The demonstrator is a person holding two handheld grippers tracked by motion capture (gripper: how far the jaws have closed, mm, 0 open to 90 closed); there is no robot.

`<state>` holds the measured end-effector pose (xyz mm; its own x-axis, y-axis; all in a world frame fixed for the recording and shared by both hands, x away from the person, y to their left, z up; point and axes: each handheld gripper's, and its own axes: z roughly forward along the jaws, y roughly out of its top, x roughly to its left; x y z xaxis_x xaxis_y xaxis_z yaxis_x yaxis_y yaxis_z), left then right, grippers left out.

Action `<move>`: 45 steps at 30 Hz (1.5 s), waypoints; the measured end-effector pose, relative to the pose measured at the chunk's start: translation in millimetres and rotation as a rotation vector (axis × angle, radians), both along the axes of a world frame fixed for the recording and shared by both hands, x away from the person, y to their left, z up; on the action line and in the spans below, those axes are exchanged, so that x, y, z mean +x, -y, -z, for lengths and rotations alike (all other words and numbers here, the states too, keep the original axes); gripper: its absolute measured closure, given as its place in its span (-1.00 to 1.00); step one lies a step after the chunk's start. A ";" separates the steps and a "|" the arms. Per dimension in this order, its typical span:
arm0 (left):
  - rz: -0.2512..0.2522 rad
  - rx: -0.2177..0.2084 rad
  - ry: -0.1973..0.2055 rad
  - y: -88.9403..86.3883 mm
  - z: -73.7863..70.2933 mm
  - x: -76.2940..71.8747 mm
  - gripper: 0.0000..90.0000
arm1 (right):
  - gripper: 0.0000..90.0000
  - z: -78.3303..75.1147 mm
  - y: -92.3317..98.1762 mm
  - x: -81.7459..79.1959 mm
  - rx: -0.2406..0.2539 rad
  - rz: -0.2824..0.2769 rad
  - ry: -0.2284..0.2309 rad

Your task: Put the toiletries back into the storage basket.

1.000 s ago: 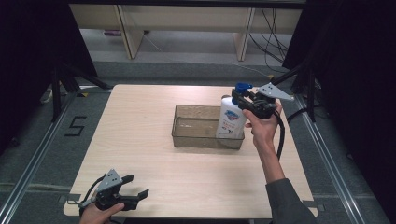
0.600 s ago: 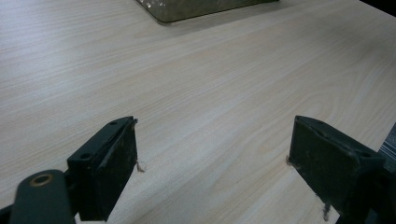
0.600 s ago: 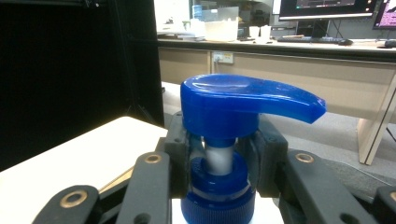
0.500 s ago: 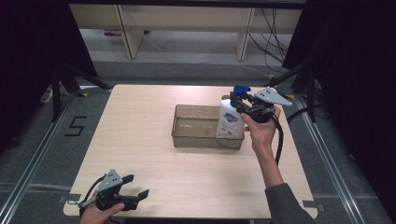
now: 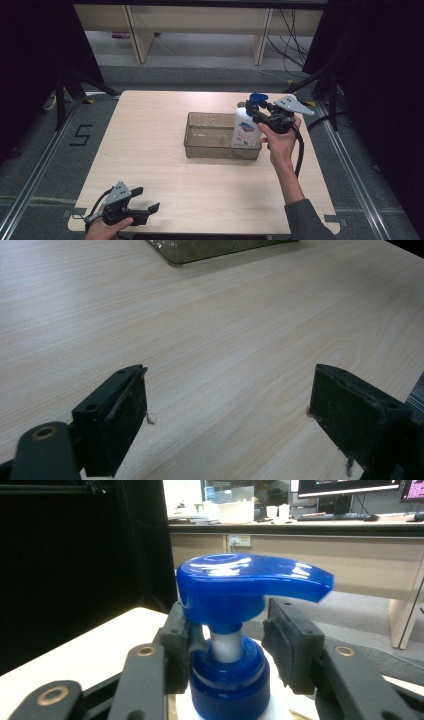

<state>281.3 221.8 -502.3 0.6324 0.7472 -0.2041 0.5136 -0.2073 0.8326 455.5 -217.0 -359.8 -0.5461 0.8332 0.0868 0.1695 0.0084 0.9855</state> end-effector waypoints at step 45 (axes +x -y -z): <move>-0.006 -0.003 0.004 0.4 0.4 -0.6 -0.67 | -0.24 5.0 18.2 -24.0 0.066 0.005 -0.050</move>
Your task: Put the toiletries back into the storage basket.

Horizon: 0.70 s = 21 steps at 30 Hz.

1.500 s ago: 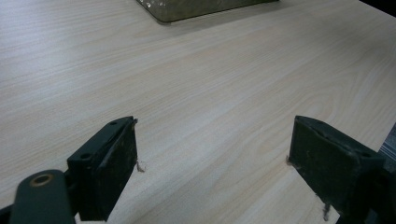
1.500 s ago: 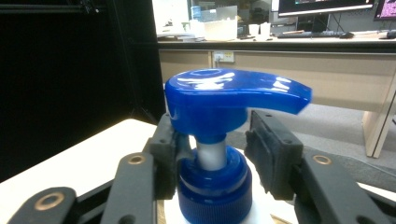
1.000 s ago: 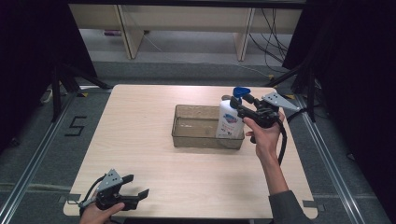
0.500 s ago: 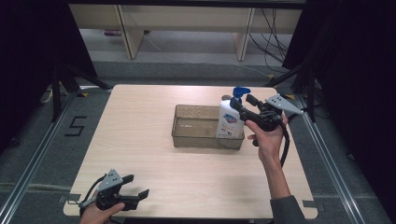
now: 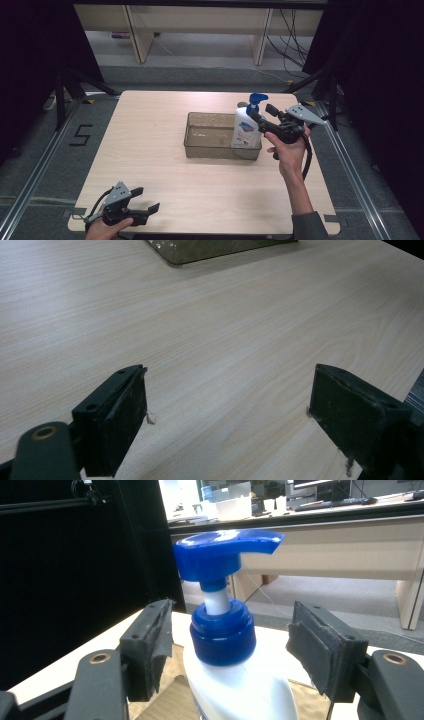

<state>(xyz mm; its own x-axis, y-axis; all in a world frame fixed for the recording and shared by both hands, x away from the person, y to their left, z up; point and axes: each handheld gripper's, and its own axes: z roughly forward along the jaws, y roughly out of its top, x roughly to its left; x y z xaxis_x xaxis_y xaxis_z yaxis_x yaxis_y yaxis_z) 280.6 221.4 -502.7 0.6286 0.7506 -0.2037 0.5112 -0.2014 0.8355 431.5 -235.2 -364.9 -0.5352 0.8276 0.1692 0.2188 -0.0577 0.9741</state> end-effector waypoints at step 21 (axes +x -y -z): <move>0.007 -0.007 0.005 0.2 -0.5 -0.5 -0.67 | -0.28 0.3 -1.2 -6.3 -0.010 0.014 -0.002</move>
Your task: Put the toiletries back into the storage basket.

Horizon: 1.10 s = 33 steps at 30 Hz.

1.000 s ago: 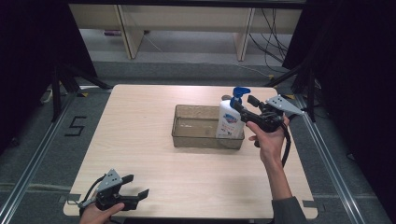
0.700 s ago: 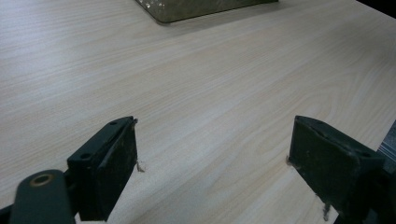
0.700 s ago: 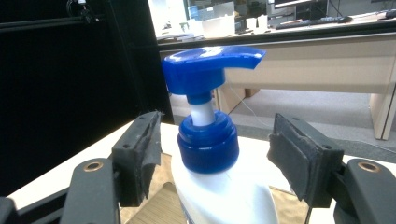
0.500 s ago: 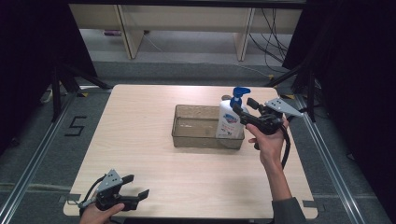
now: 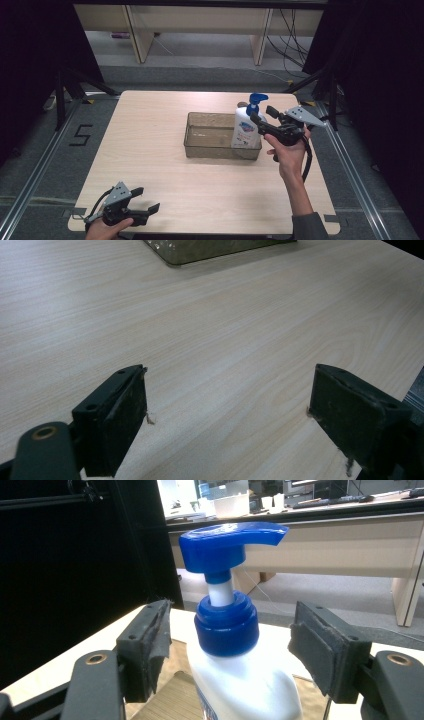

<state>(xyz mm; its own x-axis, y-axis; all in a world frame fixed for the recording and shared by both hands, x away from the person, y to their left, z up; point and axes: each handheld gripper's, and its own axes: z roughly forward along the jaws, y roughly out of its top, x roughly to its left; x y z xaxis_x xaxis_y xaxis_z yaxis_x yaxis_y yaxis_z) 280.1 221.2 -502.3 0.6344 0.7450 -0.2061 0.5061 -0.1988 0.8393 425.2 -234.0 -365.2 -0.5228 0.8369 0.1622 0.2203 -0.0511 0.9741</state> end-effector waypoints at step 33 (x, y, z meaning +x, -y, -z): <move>0.008 0.010 0.006 -1.3 -1.4 -0.3 -0.67 | -0.29 -4.3 -2.8 -26.9 0.014 -0.027 -0.006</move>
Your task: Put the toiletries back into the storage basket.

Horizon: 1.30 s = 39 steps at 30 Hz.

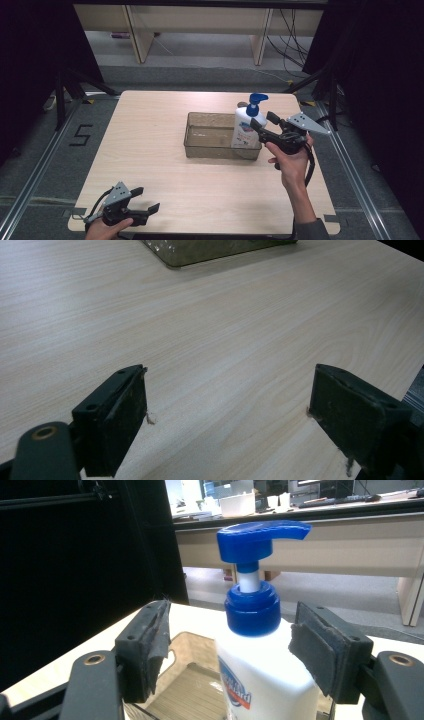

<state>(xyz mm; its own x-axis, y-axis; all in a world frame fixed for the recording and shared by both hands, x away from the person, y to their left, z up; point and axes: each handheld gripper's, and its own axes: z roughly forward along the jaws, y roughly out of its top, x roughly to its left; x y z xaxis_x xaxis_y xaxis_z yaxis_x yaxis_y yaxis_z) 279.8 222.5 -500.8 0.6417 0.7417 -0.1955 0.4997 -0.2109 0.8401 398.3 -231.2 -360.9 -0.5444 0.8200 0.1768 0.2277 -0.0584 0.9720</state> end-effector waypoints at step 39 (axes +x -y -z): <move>0.005 0.004 0.004 0.4 -0.1 -0.4 -0.67 | -0.45 23.0 -36.9 -18.0 -0.046 -0.136 -0.055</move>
<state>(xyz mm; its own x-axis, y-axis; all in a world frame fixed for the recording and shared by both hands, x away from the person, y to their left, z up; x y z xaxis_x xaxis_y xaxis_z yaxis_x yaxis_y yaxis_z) 279.4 222.1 -500.8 0.6458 0.7394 -0.1903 0.4957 -0.2165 0.8411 380.3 -194.3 -384.0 -0.6415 0.7473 0.1732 0.2832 0.0209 0.9588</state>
